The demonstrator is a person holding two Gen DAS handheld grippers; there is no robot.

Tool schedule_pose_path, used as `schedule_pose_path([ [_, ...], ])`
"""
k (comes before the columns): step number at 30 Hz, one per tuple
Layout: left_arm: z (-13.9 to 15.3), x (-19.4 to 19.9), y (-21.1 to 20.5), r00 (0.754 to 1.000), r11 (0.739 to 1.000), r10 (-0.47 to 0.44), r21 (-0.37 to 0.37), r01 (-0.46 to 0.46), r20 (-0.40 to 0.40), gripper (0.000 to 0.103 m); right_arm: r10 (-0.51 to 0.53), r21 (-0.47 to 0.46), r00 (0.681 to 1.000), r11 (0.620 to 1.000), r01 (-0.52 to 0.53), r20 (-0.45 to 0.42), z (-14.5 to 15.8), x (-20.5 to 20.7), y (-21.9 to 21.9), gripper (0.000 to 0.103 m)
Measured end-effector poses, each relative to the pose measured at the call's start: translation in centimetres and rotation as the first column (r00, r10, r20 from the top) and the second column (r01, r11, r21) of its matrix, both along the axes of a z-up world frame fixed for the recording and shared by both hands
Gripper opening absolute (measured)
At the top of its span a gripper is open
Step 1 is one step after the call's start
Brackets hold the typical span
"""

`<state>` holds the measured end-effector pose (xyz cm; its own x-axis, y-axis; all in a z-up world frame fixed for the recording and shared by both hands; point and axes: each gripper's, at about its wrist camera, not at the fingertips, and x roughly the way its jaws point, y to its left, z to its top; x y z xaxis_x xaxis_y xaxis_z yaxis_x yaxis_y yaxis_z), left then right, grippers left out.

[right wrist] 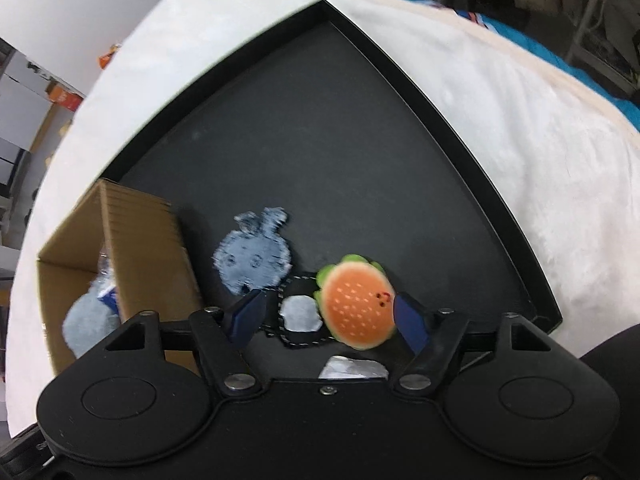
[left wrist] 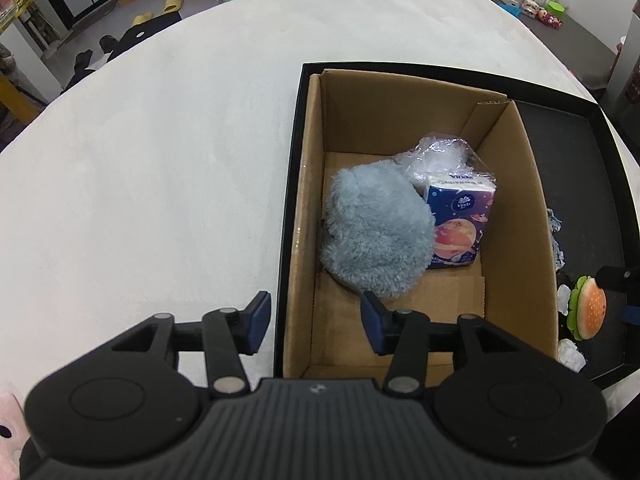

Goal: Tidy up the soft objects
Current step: 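Lower the right gripper onto the burger plush and close it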

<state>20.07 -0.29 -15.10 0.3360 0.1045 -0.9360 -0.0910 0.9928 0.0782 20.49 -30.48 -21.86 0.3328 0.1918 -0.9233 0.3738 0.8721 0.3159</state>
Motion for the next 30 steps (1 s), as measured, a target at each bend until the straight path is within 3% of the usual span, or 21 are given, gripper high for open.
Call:
schedule_pose_path([
  [12, -0.1, 0.2, -1.3, 1.0, 0.999, -0.01, 0.047, 0.01, -0.013, 0.054, 0.017, -0.025, 0.999, 1.0, -0.018, -0.044, -2.9, 0.3, -0.2, 0.07],
  [13, -0.1, 0.2, -1.4, 1.0, 0.999, -0.01, 0.052, 0.011, -0.013, 0.054, 0.008, -0.033, 0.999, 0.999, -0.009, -0.046, -3.2, 0.3, -0.3, 0.067],
  [15, 0.0, 0.3, -1.6, 1.0, 0.998, -0.012, 0.064, 0.013, -0.014, 0.055, -0.022, -0.016, 0.998, 1.0, 0.021, -0.051, -3.6, 0.1, -0.9, 0.045],
  [17, 0.1, 0.2, -1.7, 1.0, 0.997, -0.009, 0.075, 0.01, -0.014, 0.055, -0.032, -0.002, 0.999, 0.999, 0.032, -0.044, -3.7, 0.1, -1.3, 0.036],
  [30, 0.3, -0.2, -1.7, 1.0, 0.995, 0.02, 0.096, -0.019, -0.015, 0.055, -0.092, 0.067, 0.995, 0.994, 0.09, 0.023, -2.0, -1.2, -3.4, 0.031],
])
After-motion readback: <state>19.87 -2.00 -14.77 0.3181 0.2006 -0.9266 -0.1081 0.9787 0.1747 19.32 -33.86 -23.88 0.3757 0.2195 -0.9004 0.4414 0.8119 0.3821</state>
